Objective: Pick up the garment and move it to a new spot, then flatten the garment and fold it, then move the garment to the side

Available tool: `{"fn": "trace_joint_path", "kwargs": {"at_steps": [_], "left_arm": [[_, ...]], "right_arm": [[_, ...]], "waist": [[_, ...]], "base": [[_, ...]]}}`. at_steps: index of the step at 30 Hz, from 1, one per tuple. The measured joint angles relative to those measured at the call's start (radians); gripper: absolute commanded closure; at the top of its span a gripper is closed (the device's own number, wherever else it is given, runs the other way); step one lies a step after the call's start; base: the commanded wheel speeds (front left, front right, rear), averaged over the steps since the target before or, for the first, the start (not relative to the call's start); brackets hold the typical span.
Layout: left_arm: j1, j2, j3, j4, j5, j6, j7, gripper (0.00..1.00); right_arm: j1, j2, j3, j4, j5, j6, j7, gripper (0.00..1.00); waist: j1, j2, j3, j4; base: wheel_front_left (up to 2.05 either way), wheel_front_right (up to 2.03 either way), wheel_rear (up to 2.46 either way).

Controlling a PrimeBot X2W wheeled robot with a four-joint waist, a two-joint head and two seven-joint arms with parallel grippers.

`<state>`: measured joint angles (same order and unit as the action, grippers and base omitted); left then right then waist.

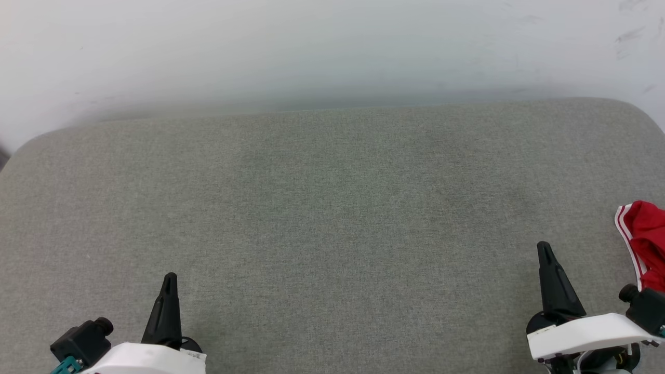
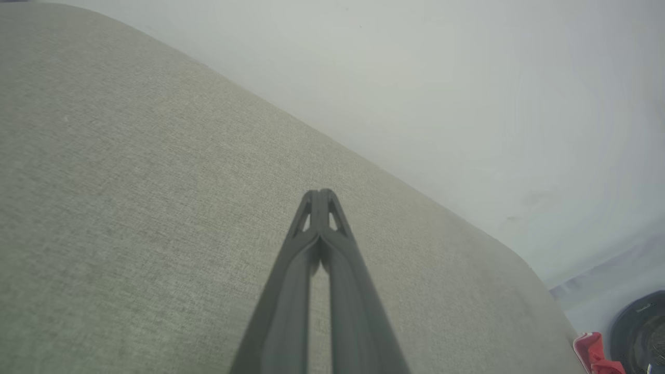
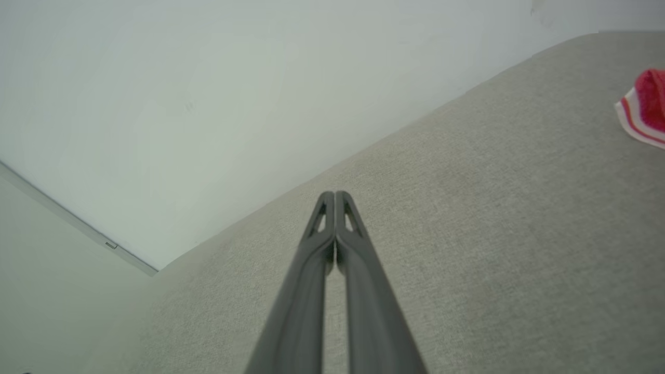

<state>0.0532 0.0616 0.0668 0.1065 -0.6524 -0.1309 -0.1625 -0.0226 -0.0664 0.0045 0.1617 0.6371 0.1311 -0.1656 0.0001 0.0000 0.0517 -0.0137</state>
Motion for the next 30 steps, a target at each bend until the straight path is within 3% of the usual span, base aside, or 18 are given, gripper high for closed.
{"fn": "trace_joint_path", "kwargs": {"at_steps": [30], "left_arm": [[-0.059, 0.012, -0.002, 0.053, -0.4, 0.0, 0.092, 1.0]], "right_arm": [[-0.03, -0.009, -0.025, 0.031, 0.406, 0.0, 0.095, 1.0]], "waist": [[0.0, 0.0, -0.015, 0.004]], "base": [[0.0, 0.0, 0.0]]}}
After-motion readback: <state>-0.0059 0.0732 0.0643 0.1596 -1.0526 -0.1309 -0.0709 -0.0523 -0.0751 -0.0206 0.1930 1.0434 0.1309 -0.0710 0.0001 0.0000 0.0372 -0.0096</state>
